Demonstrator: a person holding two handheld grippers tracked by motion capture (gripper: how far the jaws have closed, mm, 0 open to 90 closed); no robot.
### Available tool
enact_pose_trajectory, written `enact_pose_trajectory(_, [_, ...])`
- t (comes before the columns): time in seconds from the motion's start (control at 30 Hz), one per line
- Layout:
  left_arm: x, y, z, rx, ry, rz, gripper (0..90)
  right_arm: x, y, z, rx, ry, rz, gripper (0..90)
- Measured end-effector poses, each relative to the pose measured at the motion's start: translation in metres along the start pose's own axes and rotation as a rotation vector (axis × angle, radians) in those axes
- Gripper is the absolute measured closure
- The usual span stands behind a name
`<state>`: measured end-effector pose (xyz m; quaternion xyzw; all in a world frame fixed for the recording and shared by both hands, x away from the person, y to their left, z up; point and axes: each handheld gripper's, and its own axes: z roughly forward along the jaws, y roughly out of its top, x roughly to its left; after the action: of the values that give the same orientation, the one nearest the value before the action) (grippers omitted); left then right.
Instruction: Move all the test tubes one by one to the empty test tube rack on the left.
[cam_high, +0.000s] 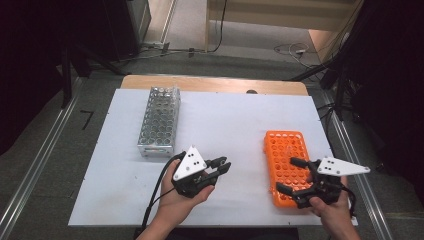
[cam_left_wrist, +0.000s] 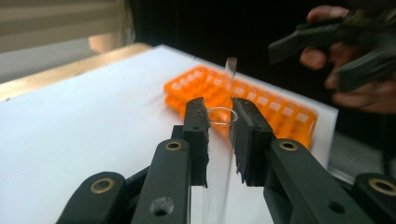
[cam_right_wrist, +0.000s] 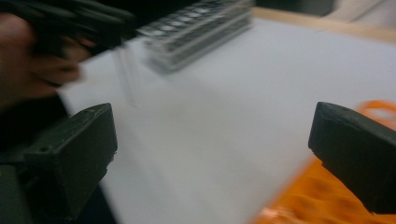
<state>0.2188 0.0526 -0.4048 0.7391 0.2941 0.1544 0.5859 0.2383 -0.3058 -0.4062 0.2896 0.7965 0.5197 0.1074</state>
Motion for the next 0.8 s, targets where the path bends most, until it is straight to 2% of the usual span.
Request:
enact_pose_trajectory(0.03, [0.004, 0.001, -0.001, 0.008, 0.022, 0.002, 76.6, -0.007, -0.001, -0.006, -0.016, -0.022, 0.004, 0.0])
enact_pose_trajectory(0.07, [0.009, 0.002, -0.004, 0.010, 0.024, -0.010, 76.5, -0.015, -0.003, -0.011, -0.038, -0.030, 0.027, 0.0])
enact_pose_trajectory(0.13, [0.017, 0.001, -0.009, -0.002, 0.041, -0.028, 76.5, -0.027, -0.008, -0.019, -0.044, -0.062, 0.031, 0.0])
enact_pose_trajectory(0.23, [0.028, 0.001, -0.016, -0.002, 0.072, -0.045, 76.5, -0.038, -0.015, -0.021, -0.059, -0.061, 0.063, 0.0])
enact_pose_trajectory(0.3, [0.034, 0.001, -0.021, 0.000, 0.094, -0.041, 76.5, -0.039, -0.017, -0.019, -0.052, -0.066, 0.055, 0.0])
enact_pose_trajectory(0.47, [0.053, 0.004, -0.035, -0.030, 0.137, -0.075, 76.6, -0.037, -0.019, -0.015, -0.039, -0.060, 0.054, 0.0])
enact_pose_trajectory(0.67, [0.075, 0.016, -0.046, -0.047, 0.190, -0.074, 76.6, -0.040, -0.022, -0.018, -0.041, -0.069, 0.067, 0.0])
enact_pose_trajectory(0.8, [0.087, 0.024, -0.047, -0.052, 0.215, -0.068, 76.5, -0.042, -0.024, -0.022, -0.051, -0.079, 0.081, 0.0])
